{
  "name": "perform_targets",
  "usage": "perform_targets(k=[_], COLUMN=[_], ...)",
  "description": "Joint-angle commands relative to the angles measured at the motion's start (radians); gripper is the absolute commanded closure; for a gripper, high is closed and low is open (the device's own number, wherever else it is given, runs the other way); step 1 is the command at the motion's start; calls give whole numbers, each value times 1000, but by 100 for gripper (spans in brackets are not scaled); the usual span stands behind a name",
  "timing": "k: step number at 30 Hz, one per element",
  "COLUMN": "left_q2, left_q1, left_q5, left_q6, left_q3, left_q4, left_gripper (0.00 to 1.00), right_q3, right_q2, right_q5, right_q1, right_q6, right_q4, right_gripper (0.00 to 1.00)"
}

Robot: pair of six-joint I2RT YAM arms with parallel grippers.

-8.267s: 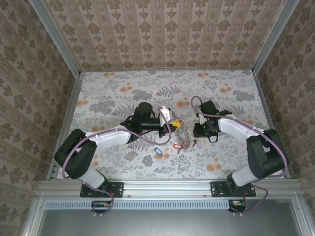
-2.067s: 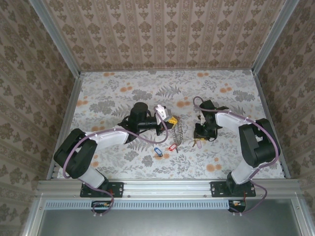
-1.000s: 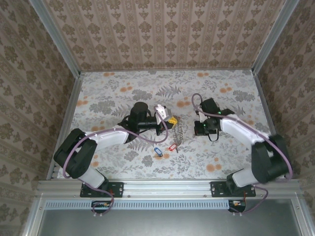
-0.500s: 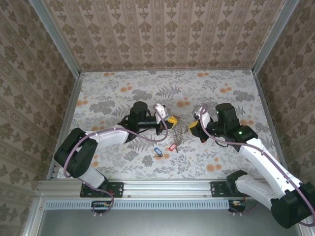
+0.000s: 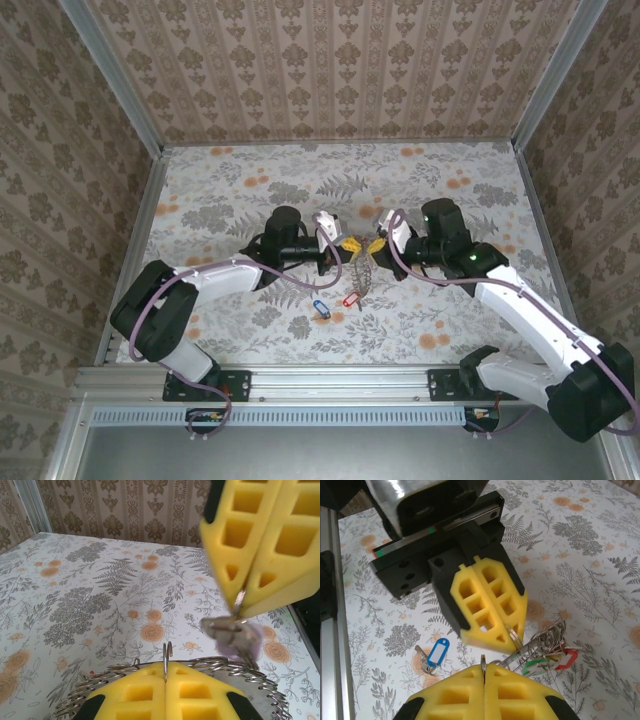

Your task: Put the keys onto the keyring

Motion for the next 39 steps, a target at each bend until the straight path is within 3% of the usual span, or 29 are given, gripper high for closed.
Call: perform_targets(k=[1, 22, 39], left_q2=[-1, -18, -59], left_q1=[-8, -26, -36], left_q5=[30, 22, -4], left_q6=[25, 65, 85], left_q3=[44, 54, 23], left_q4=[23, -20, 28], left_gripper=[100, 100, 100], right_q3=[39, 83, 139], right_q2=[29, 101, 162], right_q5=[49, 235, 423], right_q1=[14, 49, 78], right_q6=[-15, 38, 37], right_q4=[36, 46, -78], right_gripper=[100, 100, 100])
